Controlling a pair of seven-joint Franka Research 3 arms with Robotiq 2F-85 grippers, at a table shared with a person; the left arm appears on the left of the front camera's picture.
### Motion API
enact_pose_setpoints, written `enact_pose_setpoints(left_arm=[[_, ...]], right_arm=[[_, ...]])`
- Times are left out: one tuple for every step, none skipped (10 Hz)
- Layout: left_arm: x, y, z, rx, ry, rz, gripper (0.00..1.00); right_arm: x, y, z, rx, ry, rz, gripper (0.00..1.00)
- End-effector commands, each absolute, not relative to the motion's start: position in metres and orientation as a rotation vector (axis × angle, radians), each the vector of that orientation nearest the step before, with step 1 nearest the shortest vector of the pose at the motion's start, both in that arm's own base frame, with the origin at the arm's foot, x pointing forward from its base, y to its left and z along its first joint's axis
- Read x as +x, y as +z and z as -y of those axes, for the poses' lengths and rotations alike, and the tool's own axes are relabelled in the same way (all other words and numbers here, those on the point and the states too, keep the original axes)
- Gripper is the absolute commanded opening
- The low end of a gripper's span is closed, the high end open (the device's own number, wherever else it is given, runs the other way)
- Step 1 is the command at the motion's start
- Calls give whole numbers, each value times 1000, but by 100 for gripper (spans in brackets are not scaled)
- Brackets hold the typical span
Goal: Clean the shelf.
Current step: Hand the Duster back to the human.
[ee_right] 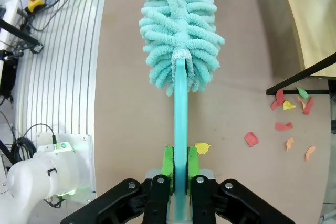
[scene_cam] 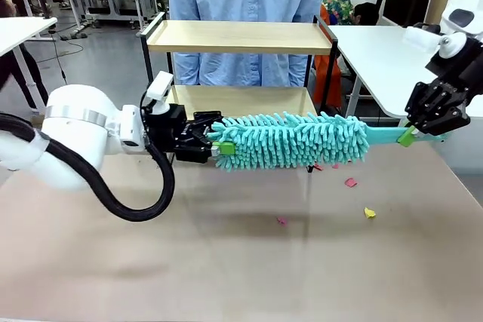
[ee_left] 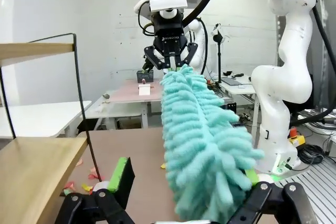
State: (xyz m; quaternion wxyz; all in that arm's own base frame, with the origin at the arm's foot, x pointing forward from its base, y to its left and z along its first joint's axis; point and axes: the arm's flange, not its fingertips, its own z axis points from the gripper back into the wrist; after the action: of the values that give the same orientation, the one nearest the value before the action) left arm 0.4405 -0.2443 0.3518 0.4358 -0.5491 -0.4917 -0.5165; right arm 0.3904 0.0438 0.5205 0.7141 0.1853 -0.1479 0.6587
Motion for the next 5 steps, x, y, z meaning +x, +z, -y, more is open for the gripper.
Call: enact_pose_setpoints(left_arm=[[447,354,261,-1376,-1298,1201,100],[446,352,265,-1406,-1295,1178,100],[445,349,270,-1432,-1298,1158,100],[443,346,272,-1471,-1295,1153,100],[440,347,274,-1524,-1298,1135,42]], right_arm=[[390,522,-43,431,1467,358,13],[390,522,-43,431,1467,358,13],[390,522,-43,431,1467,358,13],[390,522,-43,431,1467,358,13],[390,522,-43,431,1467,358,13]])
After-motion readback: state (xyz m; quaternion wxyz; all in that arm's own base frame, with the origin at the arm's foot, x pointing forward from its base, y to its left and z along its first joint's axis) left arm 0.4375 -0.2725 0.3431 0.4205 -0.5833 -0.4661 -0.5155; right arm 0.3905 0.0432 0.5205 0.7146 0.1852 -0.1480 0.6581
